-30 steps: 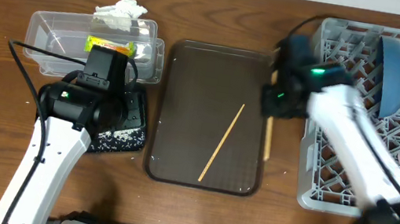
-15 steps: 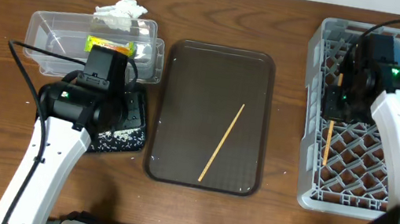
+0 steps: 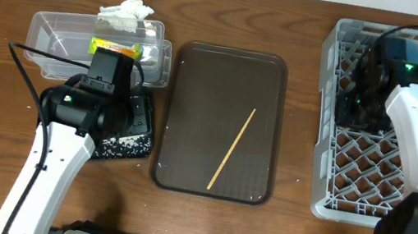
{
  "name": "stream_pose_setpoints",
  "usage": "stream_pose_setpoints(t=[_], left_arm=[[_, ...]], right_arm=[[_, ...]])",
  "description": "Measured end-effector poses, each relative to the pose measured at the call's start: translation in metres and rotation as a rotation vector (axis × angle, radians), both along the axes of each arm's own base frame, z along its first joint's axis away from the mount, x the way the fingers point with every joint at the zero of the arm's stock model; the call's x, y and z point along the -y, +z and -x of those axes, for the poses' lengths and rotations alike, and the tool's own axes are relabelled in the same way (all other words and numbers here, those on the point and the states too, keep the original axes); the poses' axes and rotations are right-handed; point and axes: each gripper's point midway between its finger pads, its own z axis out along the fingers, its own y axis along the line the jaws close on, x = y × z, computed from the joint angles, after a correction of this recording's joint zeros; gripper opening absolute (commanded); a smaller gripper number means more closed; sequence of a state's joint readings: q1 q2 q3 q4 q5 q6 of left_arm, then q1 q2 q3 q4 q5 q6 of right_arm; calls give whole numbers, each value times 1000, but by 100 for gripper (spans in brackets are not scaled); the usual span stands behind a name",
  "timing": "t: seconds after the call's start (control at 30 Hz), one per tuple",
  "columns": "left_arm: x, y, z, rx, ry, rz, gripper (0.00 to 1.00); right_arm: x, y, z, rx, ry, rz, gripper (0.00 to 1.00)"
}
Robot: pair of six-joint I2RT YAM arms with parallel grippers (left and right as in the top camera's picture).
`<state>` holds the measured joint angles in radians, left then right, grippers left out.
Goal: Sort waste into correct bins and load items into the dishwasher rack
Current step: 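Return the right gripper to the tray and grasp the second chopstick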
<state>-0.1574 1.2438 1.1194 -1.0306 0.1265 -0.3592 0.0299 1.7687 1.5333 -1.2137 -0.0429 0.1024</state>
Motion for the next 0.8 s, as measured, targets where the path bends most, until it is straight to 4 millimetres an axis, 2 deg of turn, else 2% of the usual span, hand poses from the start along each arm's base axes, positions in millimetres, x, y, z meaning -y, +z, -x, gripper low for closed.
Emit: stream_pose_setpoints(t=[0.13,0.17,0.27,0.37,0.47,0.57,0.7,0.8], left_arm=[[0,0,1,-6,0,-1,64],[0,-1,2,-7,0,-1,64],[0,-1,2,-10,0,-2,64],[-1,-1,3,-12,1,-2,64],[-1,-1,3,-14,1,-4,64],[-1,-1,4,-16,1,-5,64],[-1,-1,4,-18,1,-5,64],[-1,-2,5,-20,1,-6,64]], right_arm=[[-34,32,-14,114,22,-91,43],[-51,40,-14,135,52,-112,43],[-90,46,-10,153,112,-157,44],[-126,41,-5,146,156,-182,46],[-164,25,6,113,190,-197,50],[-190,-1,22,30,196,-183,50],[-215,-43,40,-82,199,-143,50],[-225,-75,51,-156,186,-102,50]])
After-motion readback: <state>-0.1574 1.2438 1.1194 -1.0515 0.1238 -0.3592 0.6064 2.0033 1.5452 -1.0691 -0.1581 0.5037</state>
